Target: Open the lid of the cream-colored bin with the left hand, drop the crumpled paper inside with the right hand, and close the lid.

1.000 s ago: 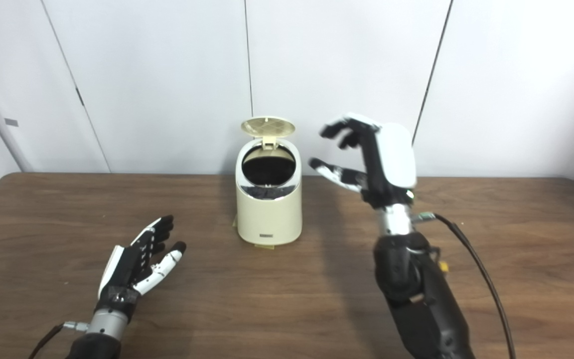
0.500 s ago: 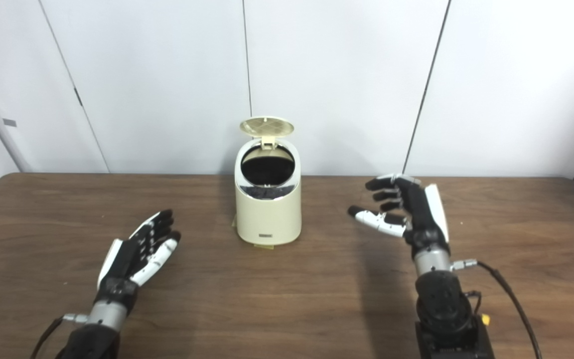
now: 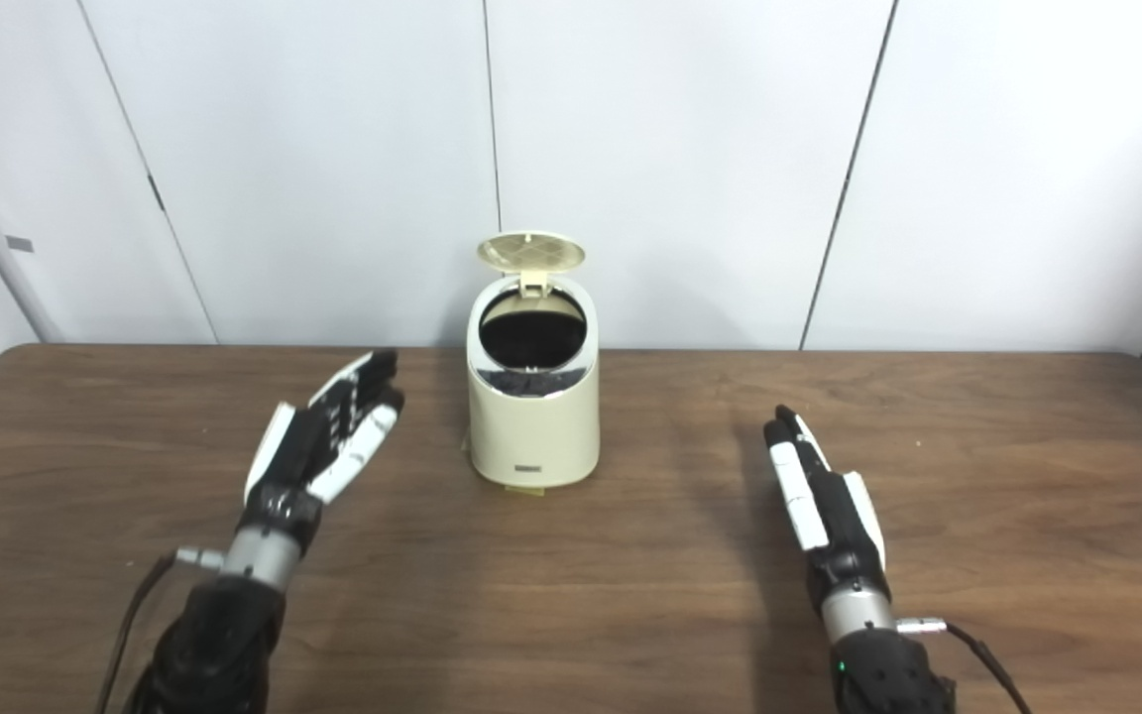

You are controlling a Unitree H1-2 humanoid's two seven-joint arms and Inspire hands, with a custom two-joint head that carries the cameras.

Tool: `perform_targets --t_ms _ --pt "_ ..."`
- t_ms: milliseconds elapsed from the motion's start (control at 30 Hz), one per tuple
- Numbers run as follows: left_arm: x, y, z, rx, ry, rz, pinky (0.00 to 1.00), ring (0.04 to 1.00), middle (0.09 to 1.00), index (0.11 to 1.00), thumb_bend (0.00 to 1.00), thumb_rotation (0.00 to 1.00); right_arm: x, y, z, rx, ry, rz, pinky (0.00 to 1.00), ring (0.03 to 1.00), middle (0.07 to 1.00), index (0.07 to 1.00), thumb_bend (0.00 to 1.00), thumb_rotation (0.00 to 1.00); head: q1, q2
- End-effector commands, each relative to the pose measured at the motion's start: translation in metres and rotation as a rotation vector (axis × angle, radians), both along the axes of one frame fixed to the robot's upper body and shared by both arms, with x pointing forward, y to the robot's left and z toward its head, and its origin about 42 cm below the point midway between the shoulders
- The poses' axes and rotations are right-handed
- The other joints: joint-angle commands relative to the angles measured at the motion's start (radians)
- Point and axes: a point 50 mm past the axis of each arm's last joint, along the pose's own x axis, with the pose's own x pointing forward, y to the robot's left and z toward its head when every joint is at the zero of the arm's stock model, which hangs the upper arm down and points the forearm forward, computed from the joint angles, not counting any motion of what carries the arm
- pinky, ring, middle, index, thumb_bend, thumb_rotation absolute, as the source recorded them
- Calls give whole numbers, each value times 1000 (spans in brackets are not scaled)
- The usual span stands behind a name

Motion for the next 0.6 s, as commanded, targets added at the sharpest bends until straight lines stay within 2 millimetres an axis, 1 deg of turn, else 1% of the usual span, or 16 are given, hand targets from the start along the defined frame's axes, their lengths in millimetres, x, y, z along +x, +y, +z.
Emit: perform_targets --t_ms 0,133,300,467,567 --pt "10 -5 35 35 -131 -13 864 890 881 895 521 662 4 -1 11 12 -76 -5 947 962 986 950 637 979 0 -2" --pt "19 -8 55 52 -187 -25 855 873 866 880 522 644 1 0 4 45 -75 -9 948 954 973 947 643 969 3 -12" --pt "30 -8 76 45 -230 -37 857 875 876 892 504 638 -1 1 -4 77 -72 -16 953 946 963 942 649 965 7 -22" --pt "48 -12 108 75 -298 -41 846 877 878 893 497 632 -4 3 -10 99 -69 -22 935 942 956 935 651 969 9 -29" --pt "61 -16 122 109 -310 -51 845 877 873 882 505 640 -5 5 -12 110 -65 -28 935 942 956 929 660 971 9 -33"
